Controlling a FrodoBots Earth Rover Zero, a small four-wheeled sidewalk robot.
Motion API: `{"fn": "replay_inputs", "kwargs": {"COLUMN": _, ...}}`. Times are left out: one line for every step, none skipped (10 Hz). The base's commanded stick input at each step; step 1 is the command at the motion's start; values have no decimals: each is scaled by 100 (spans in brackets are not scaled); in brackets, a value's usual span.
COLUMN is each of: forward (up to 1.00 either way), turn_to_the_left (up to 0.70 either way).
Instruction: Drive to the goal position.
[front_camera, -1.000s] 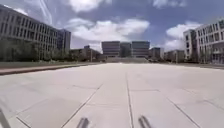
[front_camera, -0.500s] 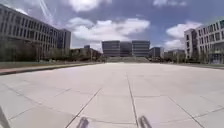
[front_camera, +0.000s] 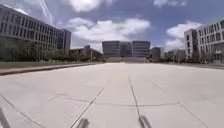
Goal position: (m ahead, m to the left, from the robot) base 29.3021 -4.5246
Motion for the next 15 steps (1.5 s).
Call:
{"fn": "replay_inputs", "kwargs": {"forward": 70, "turn_to_the_left": 0}}
{"fn": "replay_inputs", "kwargs": {"forward": 70, "turn_to_the_left": 0}}
{"fn": "replay_inputs", "kwargs": {"forward": 70, "turn_to_the_left": 0}}
{"fn": "replay_inputs", "kwargs": {"forward": 70, "turn_to_the_left": 0}}
{"fn": "replay_inputs", "kwargs": {"forward": 70, "turn_to_the_left": 0}}
{"fn": "replay_inputs", "kwargs": {"forward": 70, "turn_to_the_left": -17}}
{"fn": "replay_inputs", "kwargs": {"forward": 70, "turn_to_the_left": -35}}
{"fn": "replay_inputs", "kwargs": {"forward": 70, "turn_to_the_left": -35}}
{"fn": "replay_inputs", "kwargs": {"forward": 70, "turn_to_the_left": -34}}
{"fn": "replay_inputs", "kwargs": {"forward": 70, "turn_to_the_left": -11}}
{"fn": "replay_inputs", "kwargs": {"forward": 70, "turn_to_the_left": 0}}
{"fn": "replay_inputs", "kwargs": {"forward": 70, "turn_to_the_left": 0}}
{"fn": "replay_inputs", "kwargs": {"forward": 70, "turn_to_the_left": 0}}
{"fn": "replay_inputs", "kwargs": {"forward": 70, "turn_to_the_left": 0}}
{"fn": "replay_inputs", "kwargs": {"forward": 70, "turn_to_the_left": 0}}
